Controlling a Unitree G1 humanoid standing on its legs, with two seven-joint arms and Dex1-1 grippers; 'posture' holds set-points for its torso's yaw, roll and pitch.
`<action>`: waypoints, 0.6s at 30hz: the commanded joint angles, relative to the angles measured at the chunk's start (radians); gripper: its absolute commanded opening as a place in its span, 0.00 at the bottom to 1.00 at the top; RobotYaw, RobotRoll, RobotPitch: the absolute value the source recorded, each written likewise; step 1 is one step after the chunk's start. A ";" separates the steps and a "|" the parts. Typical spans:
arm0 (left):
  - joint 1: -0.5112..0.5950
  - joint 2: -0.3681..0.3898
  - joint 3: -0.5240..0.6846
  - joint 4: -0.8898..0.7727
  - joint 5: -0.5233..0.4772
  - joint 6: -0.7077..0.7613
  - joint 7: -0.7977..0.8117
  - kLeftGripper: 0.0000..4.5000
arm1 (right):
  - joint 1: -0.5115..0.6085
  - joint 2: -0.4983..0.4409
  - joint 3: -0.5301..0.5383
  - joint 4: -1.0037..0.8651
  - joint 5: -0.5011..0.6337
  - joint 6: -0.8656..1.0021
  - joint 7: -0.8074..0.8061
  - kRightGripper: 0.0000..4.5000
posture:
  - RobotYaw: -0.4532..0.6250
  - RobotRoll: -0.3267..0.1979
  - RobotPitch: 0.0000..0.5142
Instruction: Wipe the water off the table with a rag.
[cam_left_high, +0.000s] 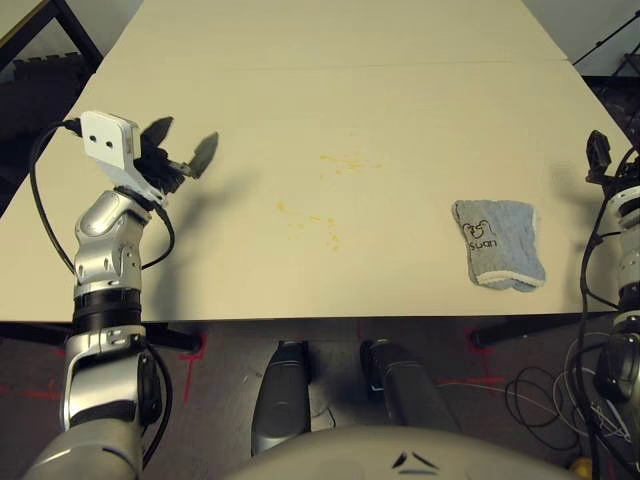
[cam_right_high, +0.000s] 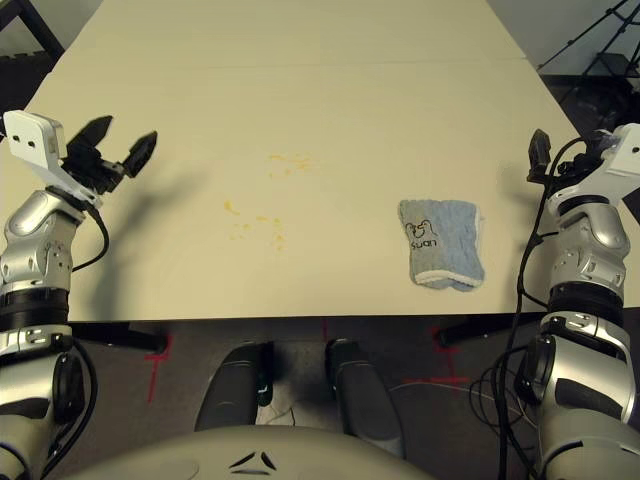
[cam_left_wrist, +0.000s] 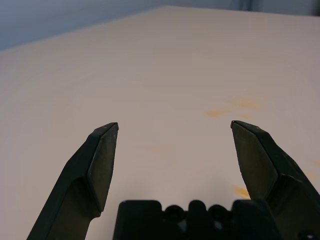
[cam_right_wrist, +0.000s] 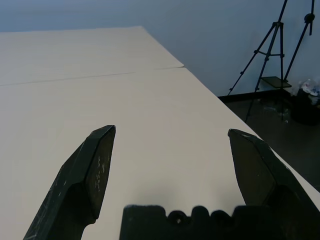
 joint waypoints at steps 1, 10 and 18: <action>0.071 0.048 -0.041 -0.078 -0.015 0.000 -0.129 1.00 | -0.006 -0.004 -0.001 0.017 0.002 0.022 -0.001 1.00 | 0.57 0.62 0.33; 0.157 0.057 -0.078 -0.137 -0.015 -0.060 -0.260 1.00 | 0.005 -0.043 -0.006 -0.024 0.052 0.203 0.091 1.00 | 0.57 0.62 0.34; 0.131 0.035 -0.083 -0.093 0.007 -0.126 -0.260 1.00 | 0.120 -0.226 0.037 -0.251 0.176 0.684 0.411 1.00 | 0.57 0.62 0.33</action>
